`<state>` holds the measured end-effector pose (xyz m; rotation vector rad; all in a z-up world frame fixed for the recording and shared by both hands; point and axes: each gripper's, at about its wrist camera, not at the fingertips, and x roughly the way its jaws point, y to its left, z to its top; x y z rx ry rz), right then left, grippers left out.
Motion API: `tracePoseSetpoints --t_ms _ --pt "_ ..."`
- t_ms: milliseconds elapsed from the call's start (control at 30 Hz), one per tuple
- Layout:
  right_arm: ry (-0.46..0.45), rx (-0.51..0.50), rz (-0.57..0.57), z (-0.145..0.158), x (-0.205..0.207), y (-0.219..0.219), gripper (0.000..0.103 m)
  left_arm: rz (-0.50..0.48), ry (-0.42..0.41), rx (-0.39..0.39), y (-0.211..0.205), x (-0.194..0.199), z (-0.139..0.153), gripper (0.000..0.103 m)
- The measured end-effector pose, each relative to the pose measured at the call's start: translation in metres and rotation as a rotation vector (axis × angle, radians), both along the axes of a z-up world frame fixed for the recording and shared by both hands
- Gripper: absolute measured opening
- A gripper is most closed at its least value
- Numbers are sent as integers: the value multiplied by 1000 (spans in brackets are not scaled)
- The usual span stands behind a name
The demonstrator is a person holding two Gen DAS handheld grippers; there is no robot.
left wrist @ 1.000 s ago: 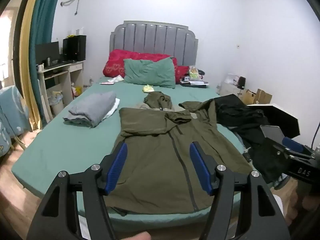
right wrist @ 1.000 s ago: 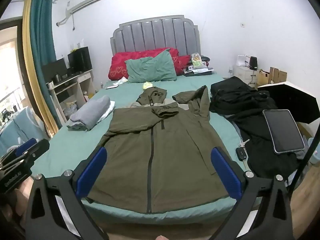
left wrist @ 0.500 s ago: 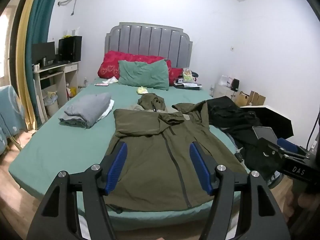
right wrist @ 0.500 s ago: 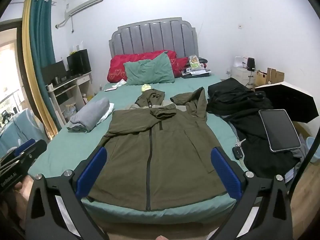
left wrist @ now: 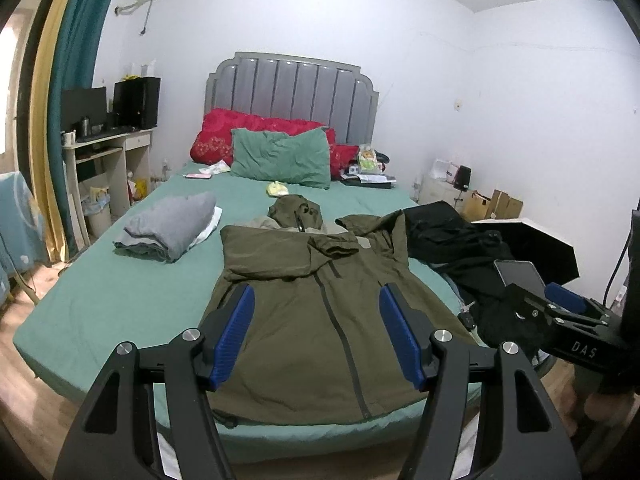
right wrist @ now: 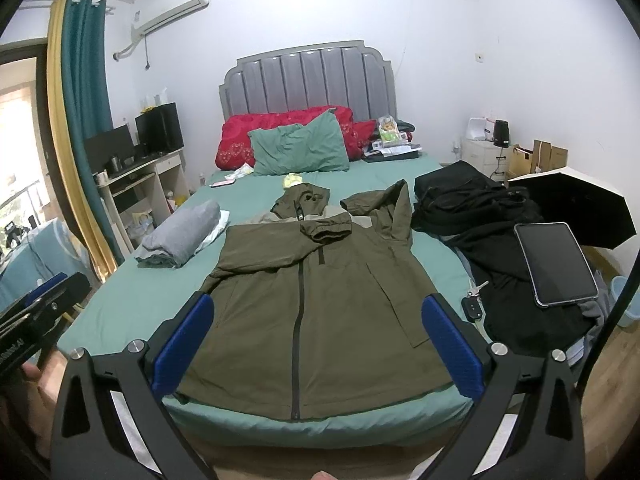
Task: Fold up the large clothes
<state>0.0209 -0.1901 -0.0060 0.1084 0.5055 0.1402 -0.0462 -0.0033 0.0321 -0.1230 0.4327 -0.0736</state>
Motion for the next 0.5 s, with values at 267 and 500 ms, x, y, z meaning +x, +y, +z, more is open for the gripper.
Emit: tracePoseSetpoints --t_ms 267,500 --pt "-1 -3 -2 3 0 1 102 -8 0 -19 0 -1 3 68" --pt "-3 -3 -1 2 -1 0 102 -14 -1 -38 -1 0 7 68"
